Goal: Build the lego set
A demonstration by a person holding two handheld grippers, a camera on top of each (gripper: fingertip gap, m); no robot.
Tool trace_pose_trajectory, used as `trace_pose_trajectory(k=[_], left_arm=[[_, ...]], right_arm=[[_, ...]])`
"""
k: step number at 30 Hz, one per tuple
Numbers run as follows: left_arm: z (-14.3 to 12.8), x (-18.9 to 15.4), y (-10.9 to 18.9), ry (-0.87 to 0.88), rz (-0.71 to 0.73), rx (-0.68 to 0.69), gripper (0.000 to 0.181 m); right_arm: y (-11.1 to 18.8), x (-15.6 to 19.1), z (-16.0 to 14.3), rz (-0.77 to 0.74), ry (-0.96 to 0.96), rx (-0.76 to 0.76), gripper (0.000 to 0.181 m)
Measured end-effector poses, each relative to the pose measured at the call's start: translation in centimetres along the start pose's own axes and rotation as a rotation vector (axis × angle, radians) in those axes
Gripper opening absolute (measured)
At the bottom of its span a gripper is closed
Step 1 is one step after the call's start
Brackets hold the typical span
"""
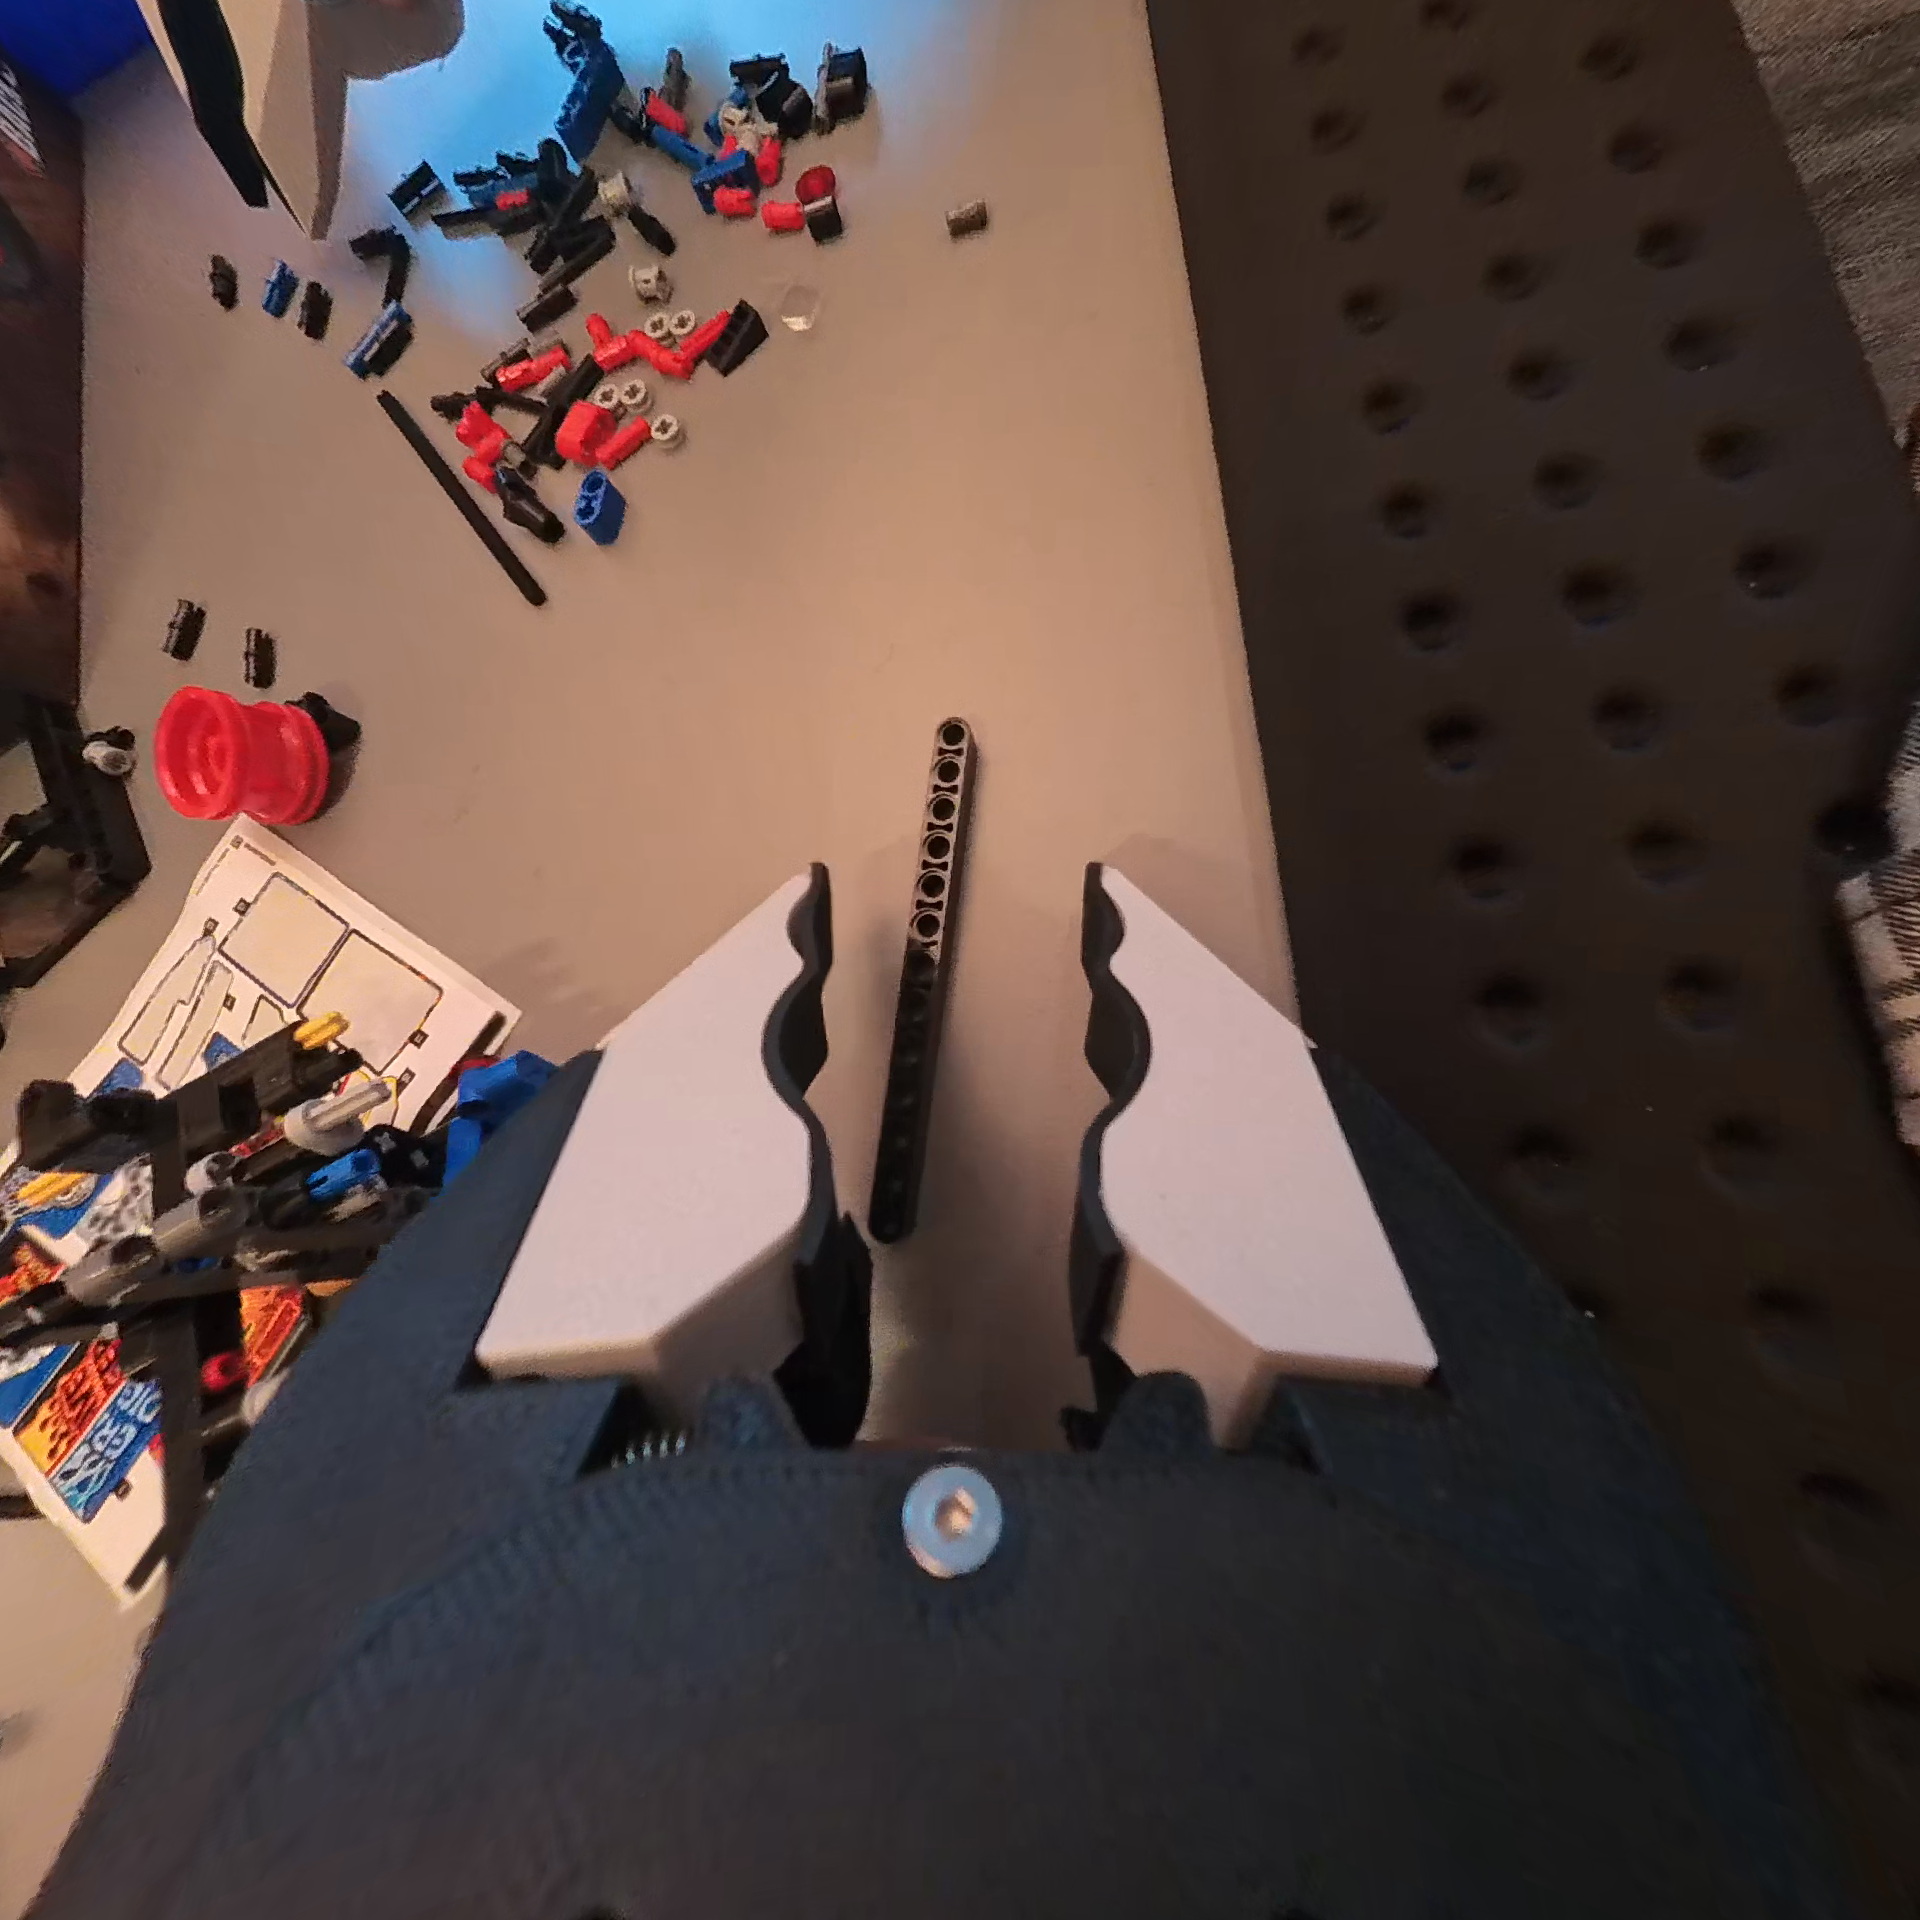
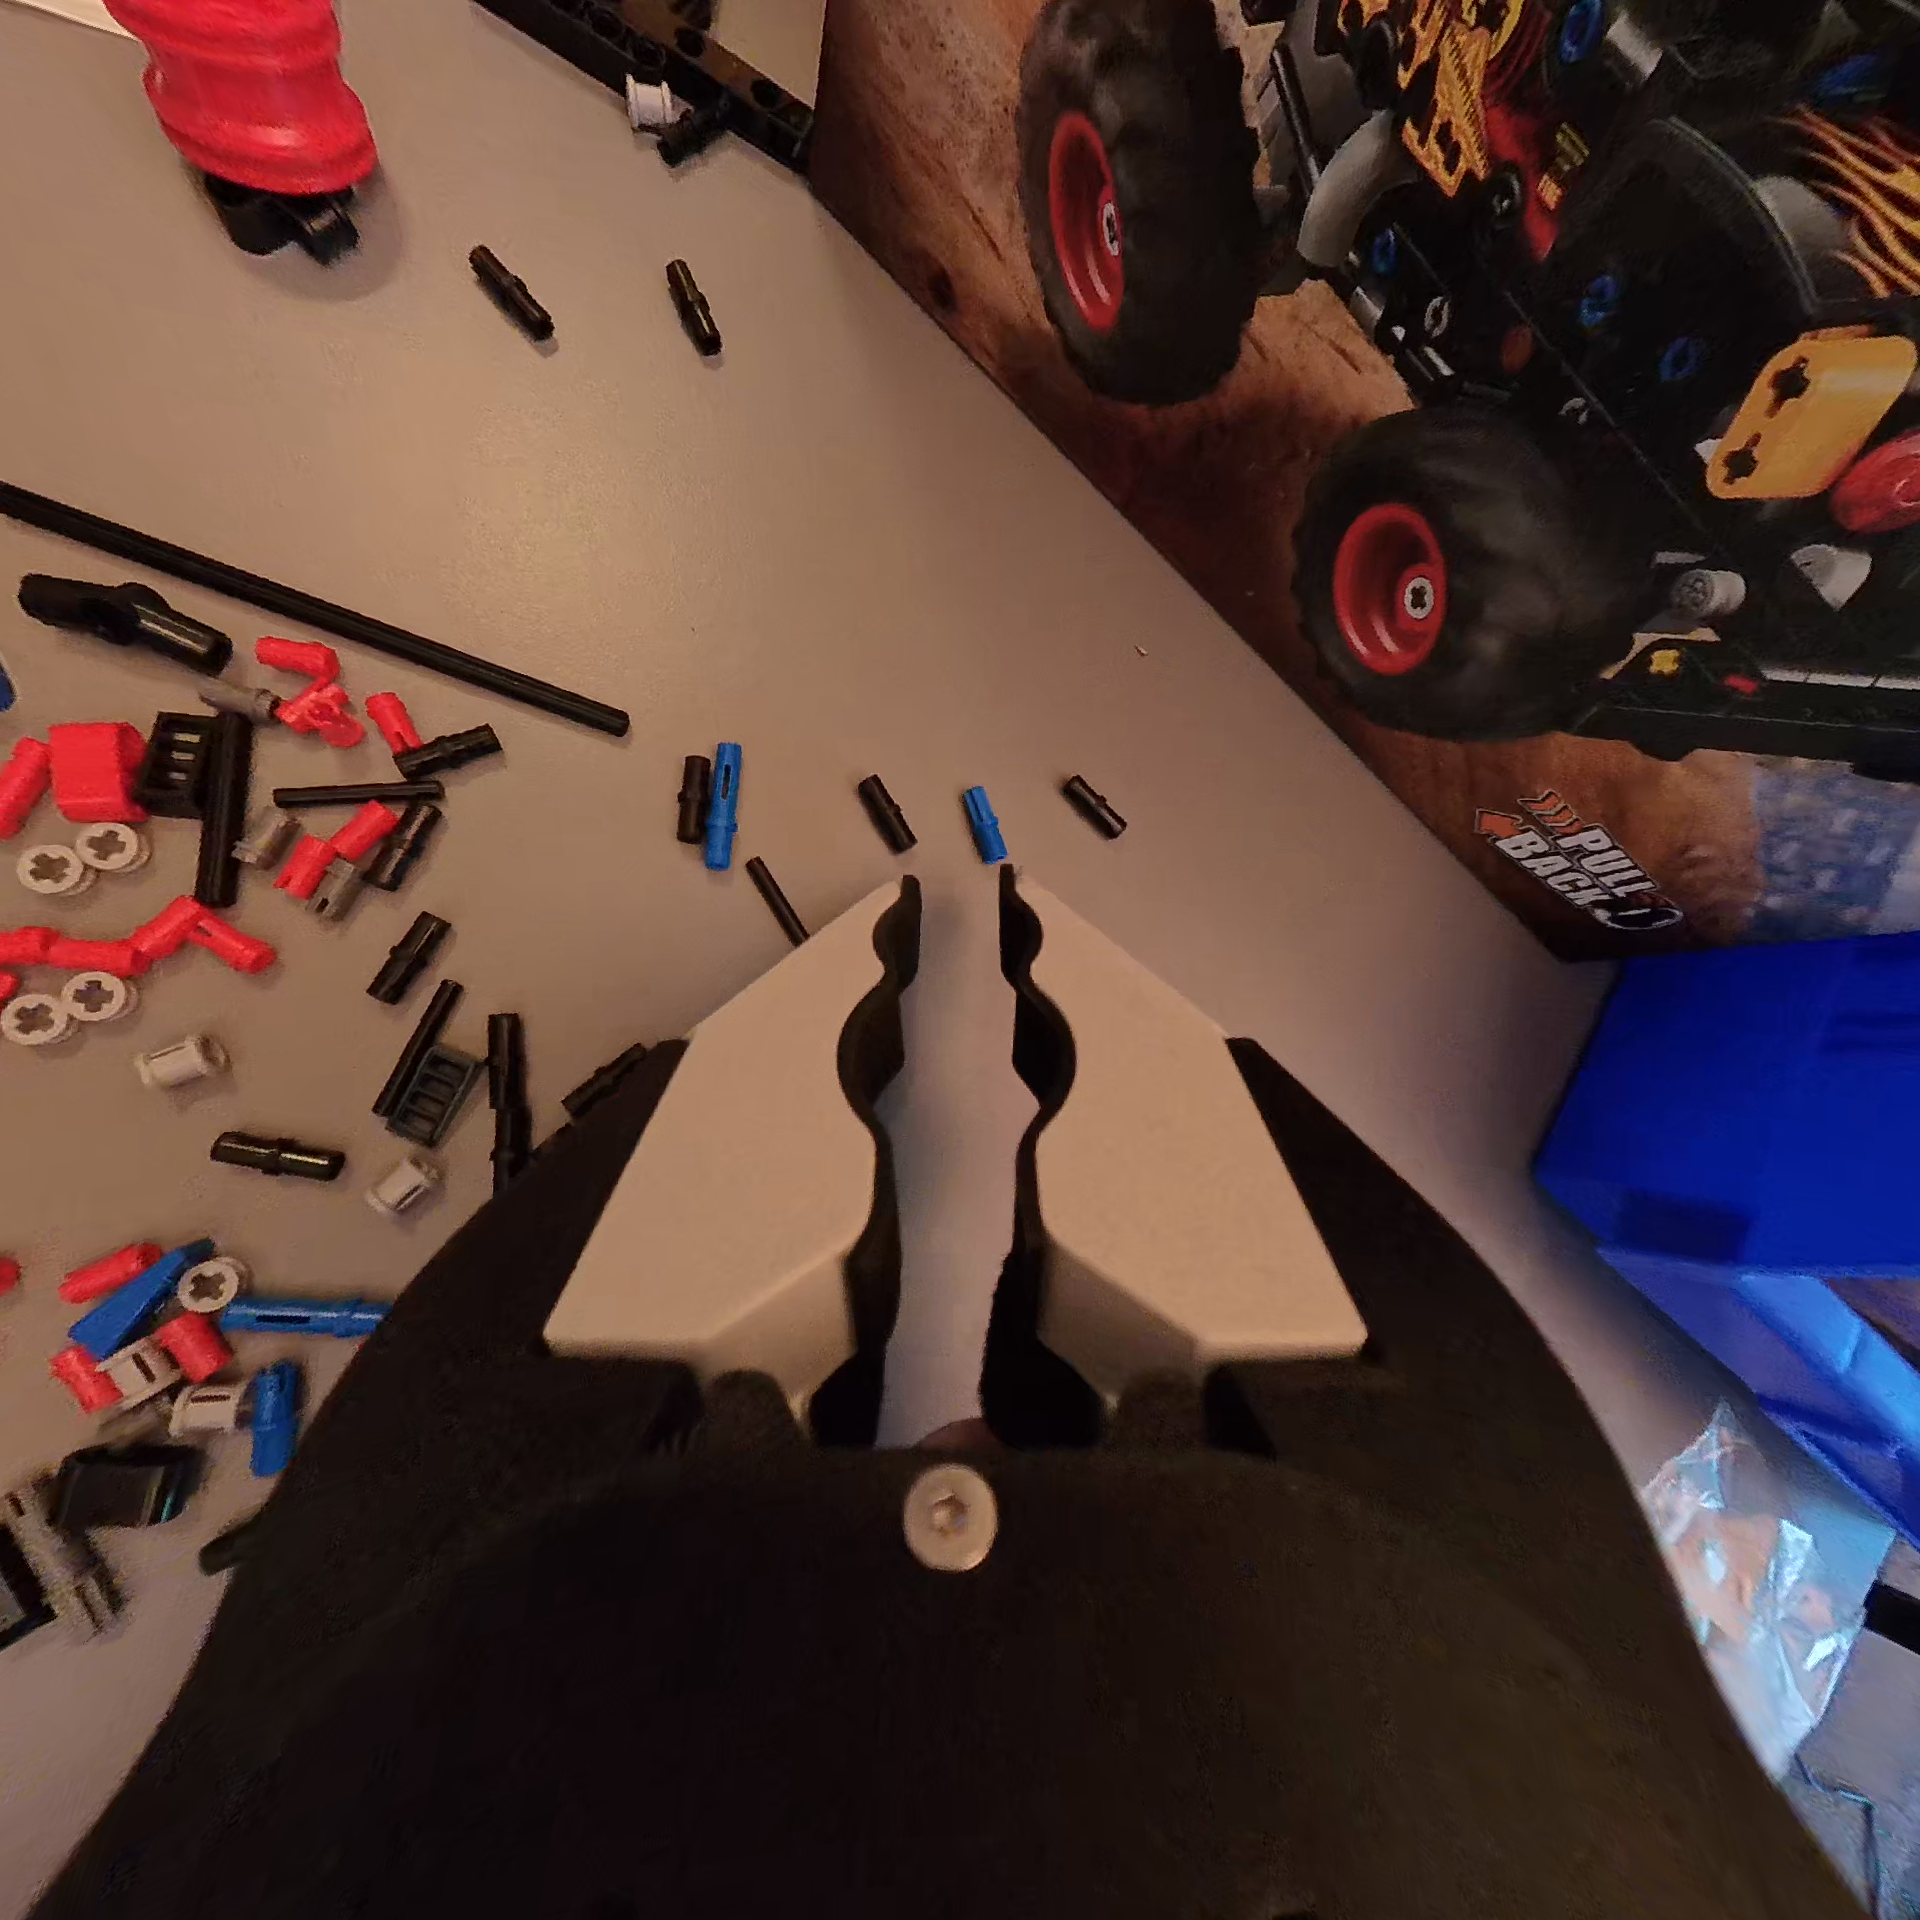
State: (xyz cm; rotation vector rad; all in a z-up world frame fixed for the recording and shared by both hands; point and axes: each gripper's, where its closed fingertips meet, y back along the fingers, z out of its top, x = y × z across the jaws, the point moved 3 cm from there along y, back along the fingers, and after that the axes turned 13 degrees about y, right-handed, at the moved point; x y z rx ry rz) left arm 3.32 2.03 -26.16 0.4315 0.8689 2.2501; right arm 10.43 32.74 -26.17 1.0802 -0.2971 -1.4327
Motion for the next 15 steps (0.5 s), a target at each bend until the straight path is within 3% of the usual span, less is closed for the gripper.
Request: trace_pose_trajectory(k=[15], left_arm=[[-0.1, 0.4, -0.1, -0.005, 0.009, 0.006, 0.047]], right_arm=[[-1.0, -0.3, 0.6, 0.083, -0.023, -0.01, 0.014]])
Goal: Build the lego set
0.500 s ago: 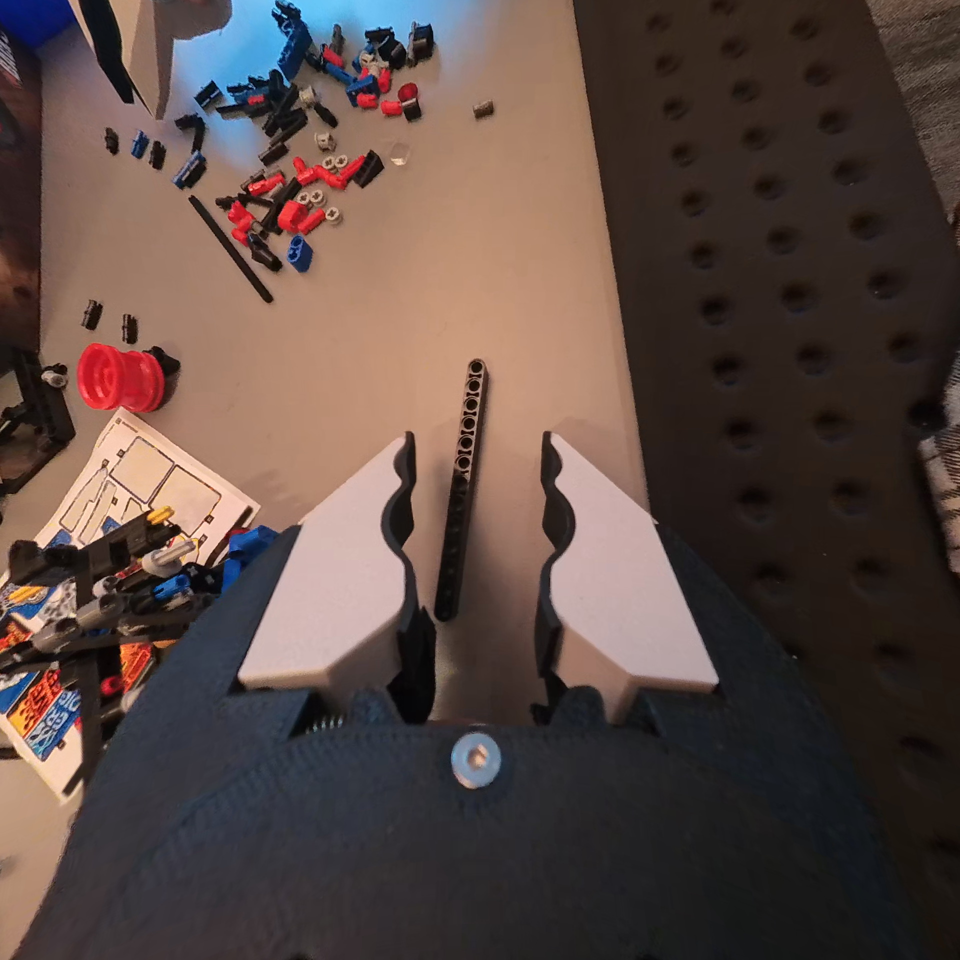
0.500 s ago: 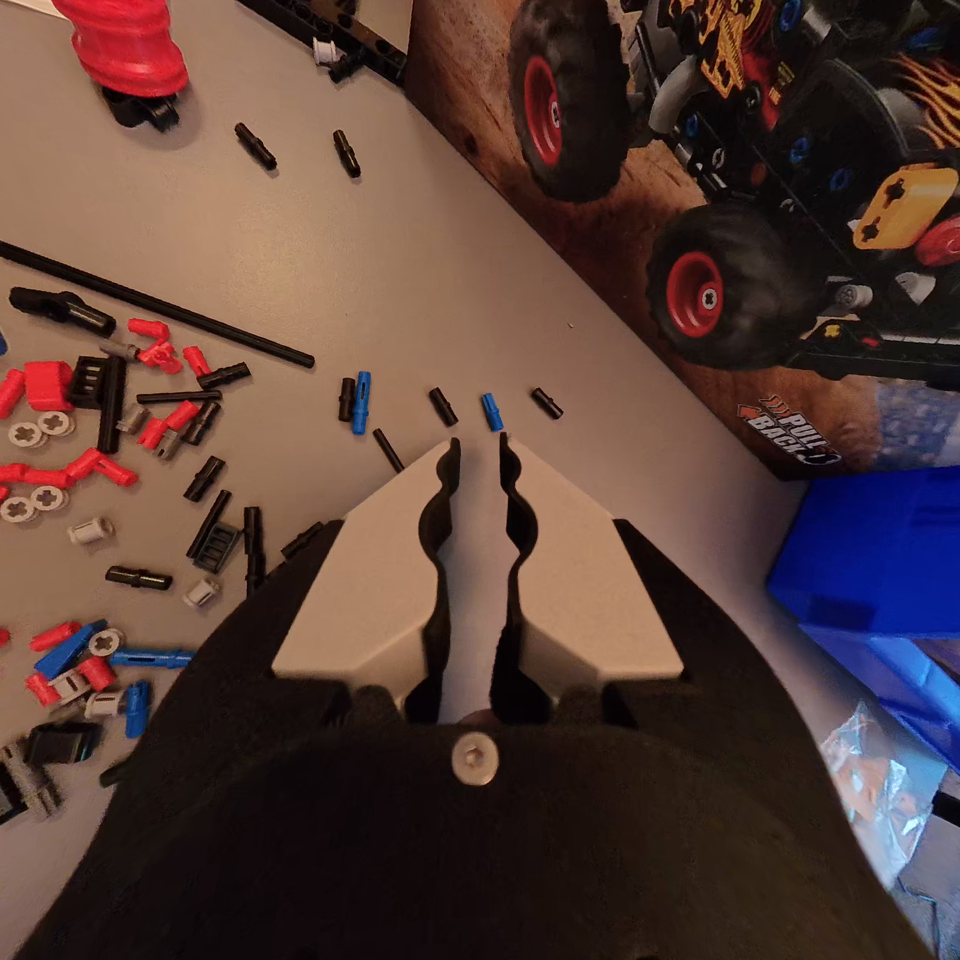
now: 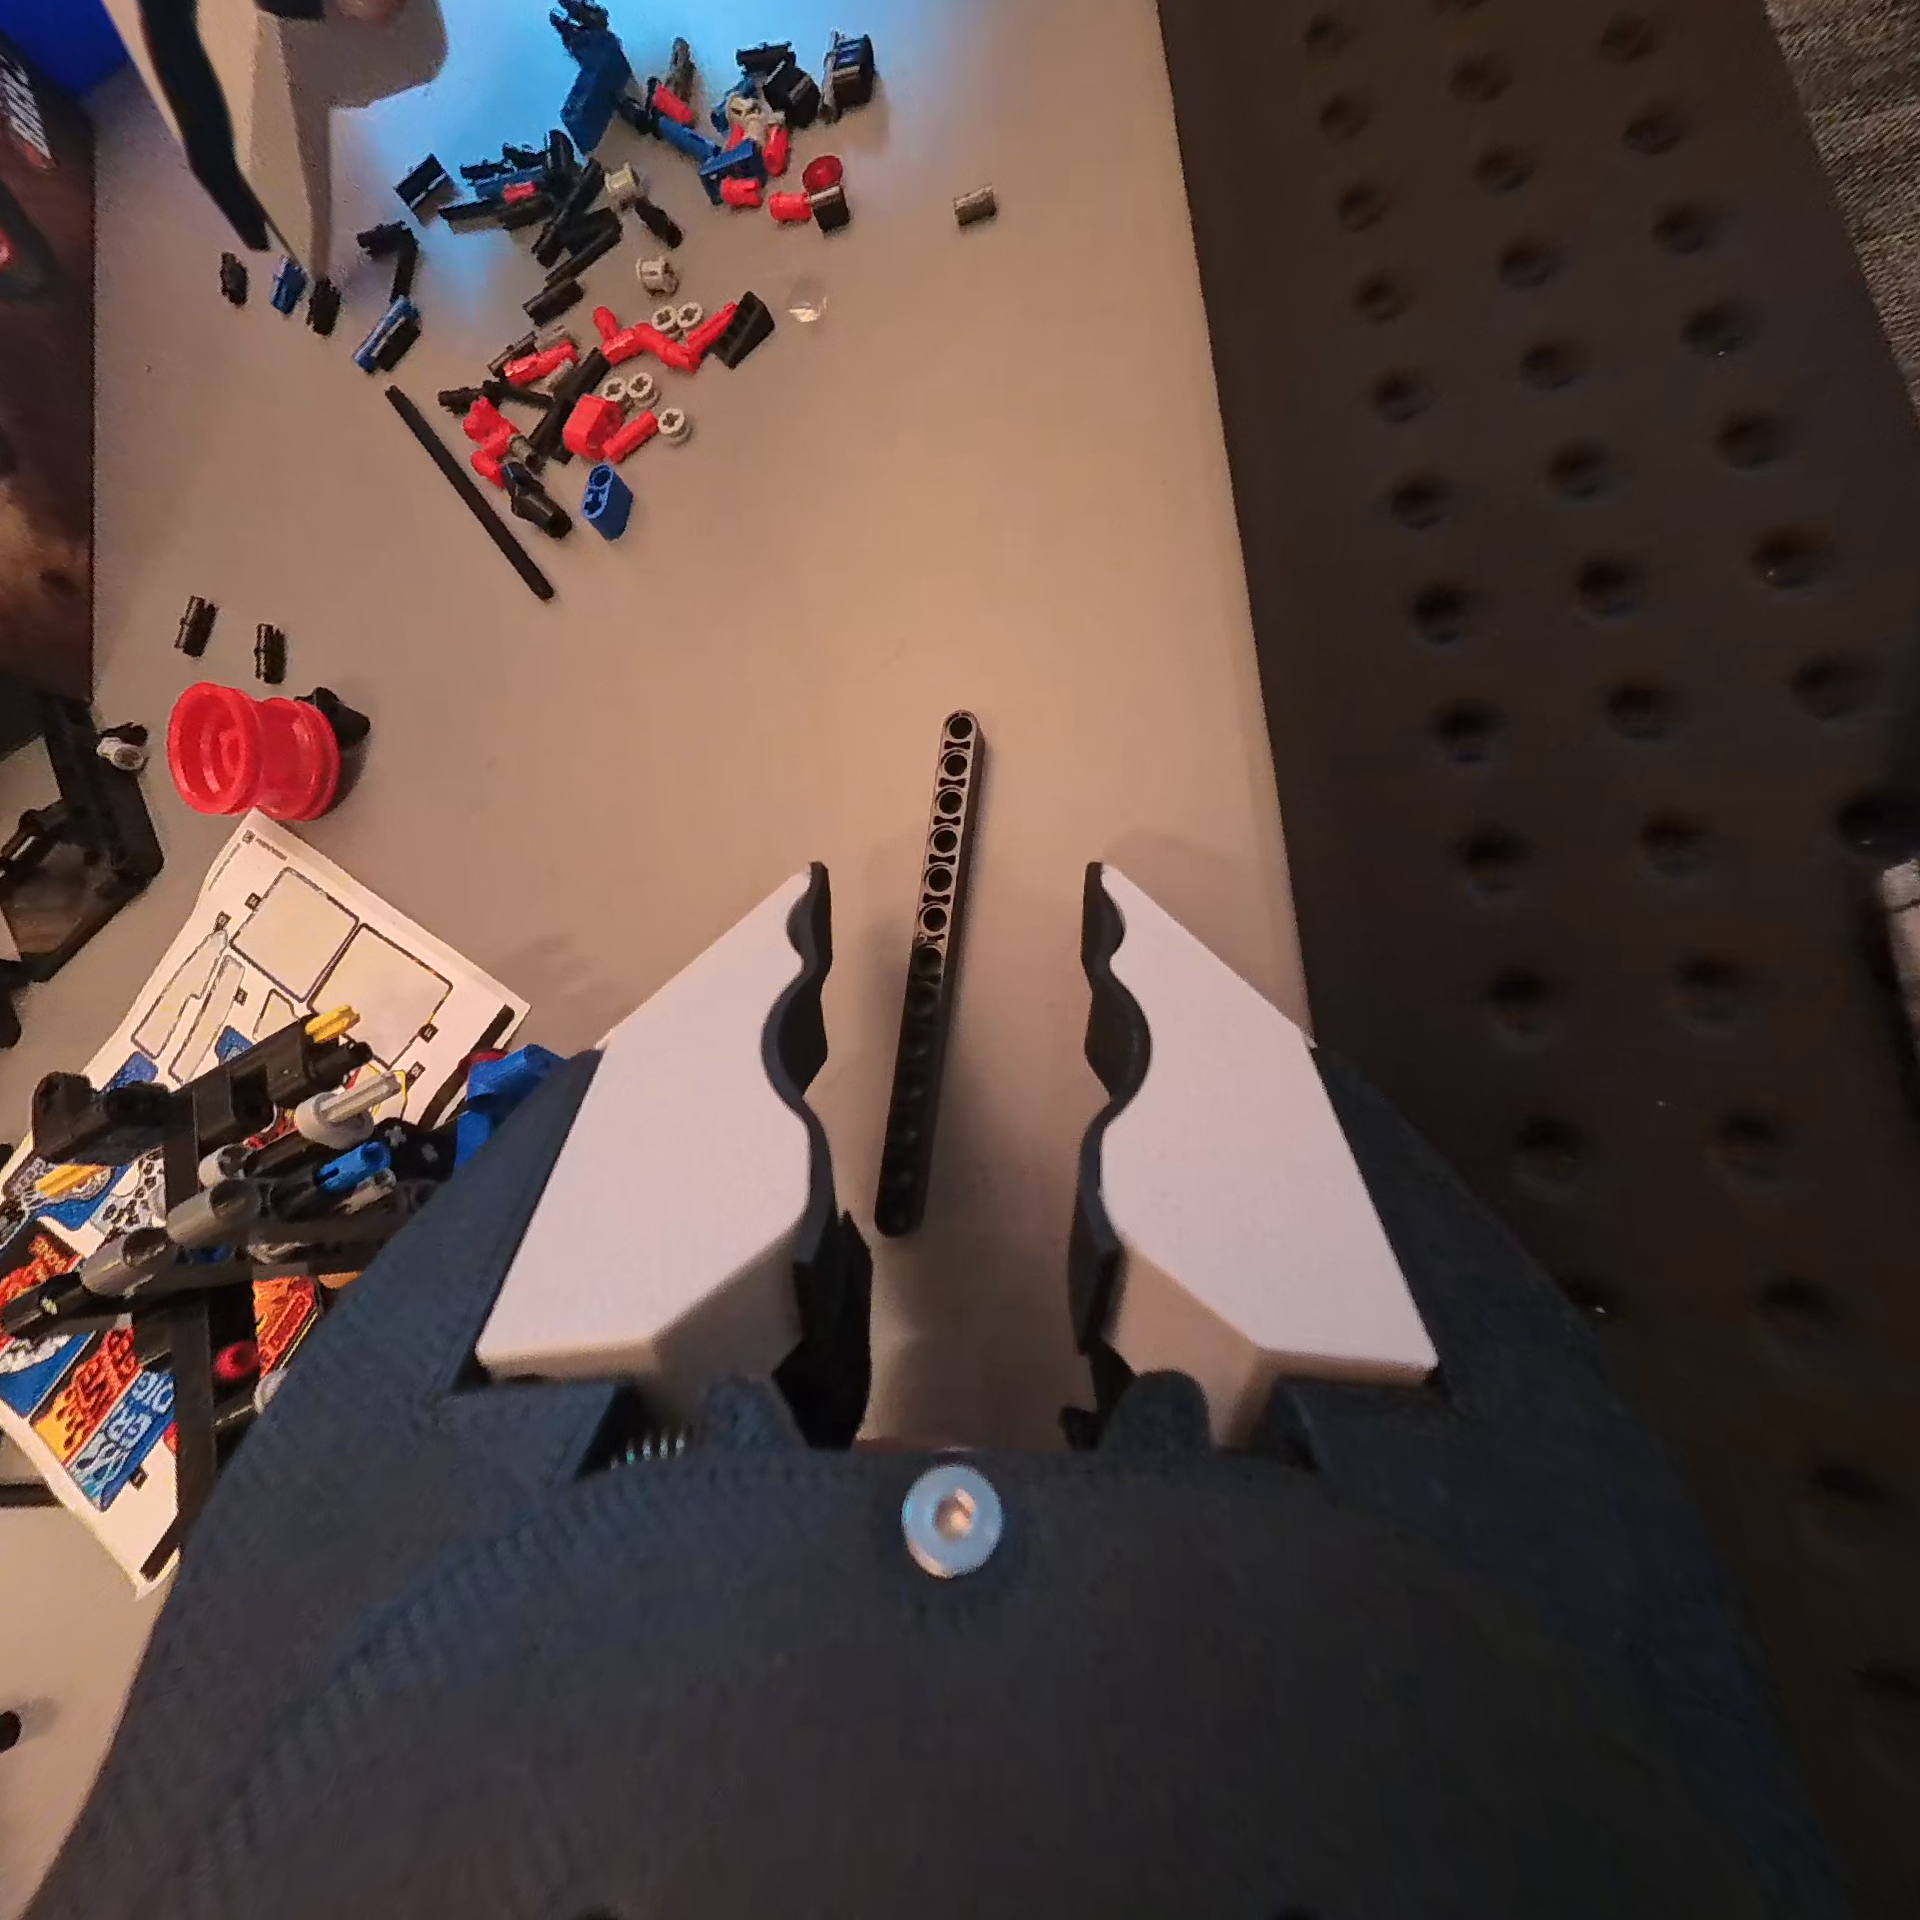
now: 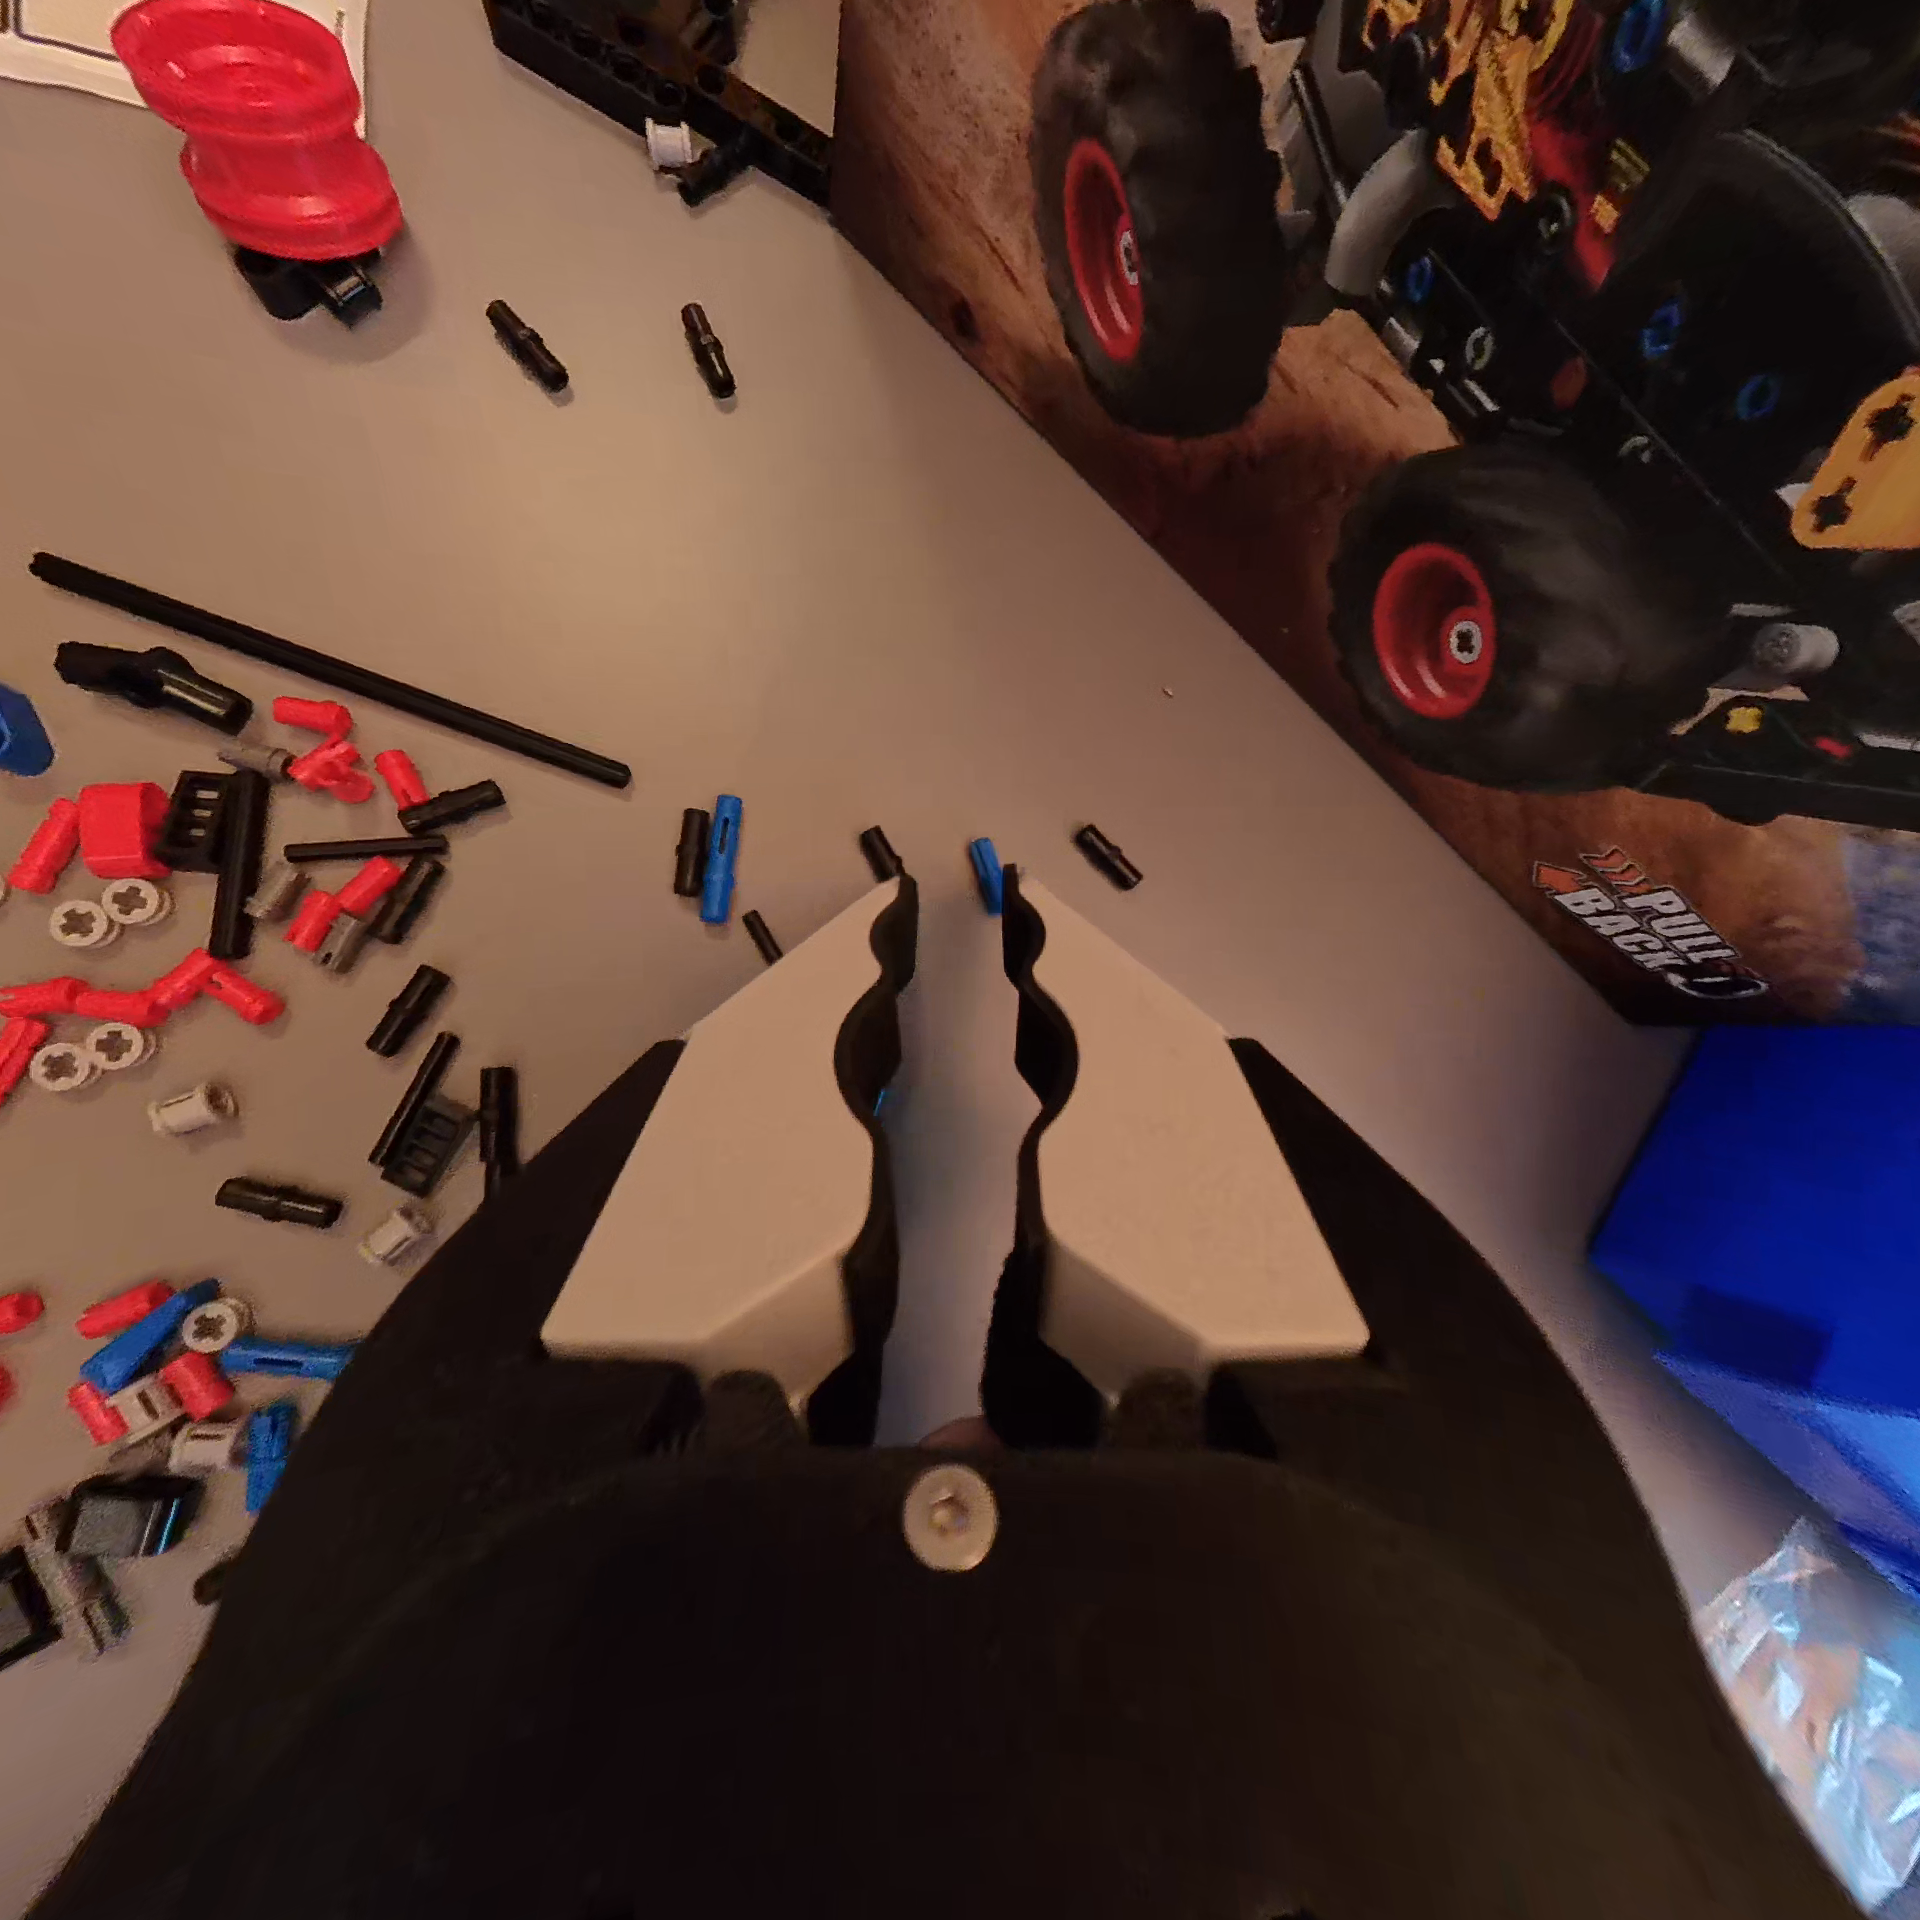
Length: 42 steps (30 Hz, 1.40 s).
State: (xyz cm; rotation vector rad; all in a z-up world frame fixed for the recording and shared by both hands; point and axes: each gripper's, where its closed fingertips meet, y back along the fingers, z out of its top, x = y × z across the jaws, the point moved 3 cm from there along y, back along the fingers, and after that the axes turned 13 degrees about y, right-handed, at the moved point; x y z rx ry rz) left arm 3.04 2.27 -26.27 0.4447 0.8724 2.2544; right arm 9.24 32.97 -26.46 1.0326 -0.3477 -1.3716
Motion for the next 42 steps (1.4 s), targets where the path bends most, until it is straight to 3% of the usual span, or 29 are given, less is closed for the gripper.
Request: trace_pose_trajectory(k=[5, 8, 13, 17, 23, 28, 33, 42], left_arm=[[0.0, 0.2, 0.0, 0.001, 0.0, -0.001, 0.047], [-0.1, 0.2, -0.2, 0.002, -0.006, 0.002, 0.047], [-0.2, 0.2, -0.4, -0.005, -0.005, 0.01, 0.047], [-0.1, 0.4, -0.3, -0.006, 0.0, 0.0, 0.047], [-0.1, 0.6, -0.3, -0.009, 0.005, -0.001, 0.047], [1.3, 1.3, 0.3, -0.003, 0.051, -0.089, 0.047], [3.8, 2.4, 2.0, -0.001, 0.136, -0.239, 0.048], [7.0, 4.2, 5.5, 0.094, 0.266, -0.48, 0.043]], right_arm=[[1.5, 1.0, -0.3, 0.077, -0.022, -0.019, 0.014], [2.3, 2.4, 1.2, 0.108, -0.004, -0.078, 0.013], [0.5, 3.6, 1.2, 0.132, 0.05, 0.032, 0.012], [0.2, 3.8, 1.0, 0.157, 0.036, 0.044, 0.002], [0.8, 3.9, 1.6, 0.151, 0.011, -0.002, 0.002], [3.9, 5.1, 5.6, 0.139, -0.019, -0.186, 0.002], [7.7, 9.1, 11.6, 0.152, -0.049, -0.454, 0.002], [9.6, 14.4, 16.9, 0.163, -0.124, -0.723, 0.002]])
